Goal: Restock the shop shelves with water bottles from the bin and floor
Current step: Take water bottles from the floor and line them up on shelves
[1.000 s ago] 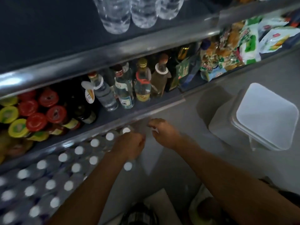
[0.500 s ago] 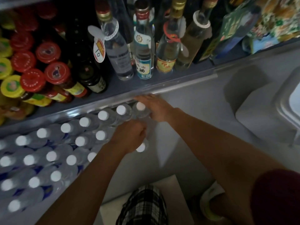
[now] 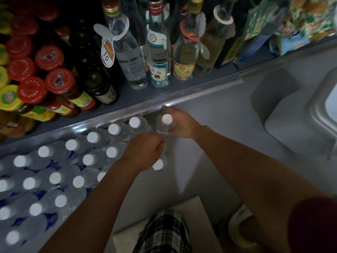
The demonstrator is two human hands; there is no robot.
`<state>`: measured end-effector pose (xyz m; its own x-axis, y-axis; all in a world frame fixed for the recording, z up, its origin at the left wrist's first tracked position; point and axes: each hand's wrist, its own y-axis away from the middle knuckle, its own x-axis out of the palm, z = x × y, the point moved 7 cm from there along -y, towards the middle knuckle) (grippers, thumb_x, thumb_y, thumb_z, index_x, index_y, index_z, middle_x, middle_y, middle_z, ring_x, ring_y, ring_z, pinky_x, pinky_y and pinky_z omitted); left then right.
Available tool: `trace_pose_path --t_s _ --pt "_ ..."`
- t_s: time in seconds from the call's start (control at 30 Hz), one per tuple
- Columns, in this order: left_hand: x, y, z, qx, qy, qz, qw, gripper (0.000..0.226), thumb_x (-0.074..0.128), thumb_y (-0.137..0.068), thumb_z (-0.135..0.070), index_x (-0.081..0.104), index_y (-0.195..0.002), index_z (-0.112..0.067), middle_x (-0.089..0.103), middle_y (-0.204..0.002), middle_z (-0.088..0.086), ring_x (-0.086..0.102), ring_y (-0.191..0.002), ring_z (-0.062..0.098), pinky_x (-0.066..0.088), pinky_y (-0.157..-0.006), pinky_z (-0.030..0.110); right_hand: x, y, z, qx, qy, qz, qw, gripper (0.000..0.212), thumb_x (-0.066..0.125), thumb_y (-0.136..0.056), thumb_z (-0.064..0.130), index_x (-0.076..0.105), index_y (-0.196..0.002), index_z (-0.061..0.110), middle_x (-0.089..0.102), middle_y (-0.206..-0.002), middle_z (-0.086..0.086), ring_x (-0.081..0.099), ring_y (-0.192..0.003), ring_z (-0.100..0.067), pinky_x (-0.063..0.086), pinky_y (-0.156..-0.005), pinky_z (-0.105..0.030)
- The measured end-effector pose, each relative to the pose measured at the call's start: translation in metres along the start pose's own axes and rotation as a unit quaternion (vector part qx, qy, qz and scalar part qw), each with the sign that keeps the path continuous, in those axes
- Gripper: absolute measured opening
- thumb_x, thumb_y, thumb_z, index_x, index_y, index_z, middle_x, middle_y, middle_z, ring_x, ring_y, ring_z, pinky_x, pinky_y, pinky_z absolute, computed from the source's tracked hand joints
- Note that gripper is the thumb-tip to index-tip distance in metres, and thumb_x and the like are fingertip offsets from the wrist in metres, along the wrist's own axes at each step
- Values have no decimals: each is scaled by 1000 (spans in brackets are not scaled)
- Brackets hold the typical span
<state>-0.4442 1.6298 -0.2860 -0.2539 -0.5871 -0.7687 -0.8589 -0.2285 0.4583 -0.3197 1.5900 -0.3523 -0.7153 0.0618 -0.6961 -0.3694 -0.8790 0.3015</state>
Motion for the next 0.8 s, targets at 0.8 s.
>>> trace_pose_path --t_s 0.8 --pt "-214 31 -193 175 -83 -137 971 16 48 -92 -27 48 -77 -23 64 -89 6 60 -86 28 50 -73 39 -357 187 123 3 -160 -190 969 29 76 -73 -4 66 -95 11 74 -89 7 67 -82 1 51 -73 -13"
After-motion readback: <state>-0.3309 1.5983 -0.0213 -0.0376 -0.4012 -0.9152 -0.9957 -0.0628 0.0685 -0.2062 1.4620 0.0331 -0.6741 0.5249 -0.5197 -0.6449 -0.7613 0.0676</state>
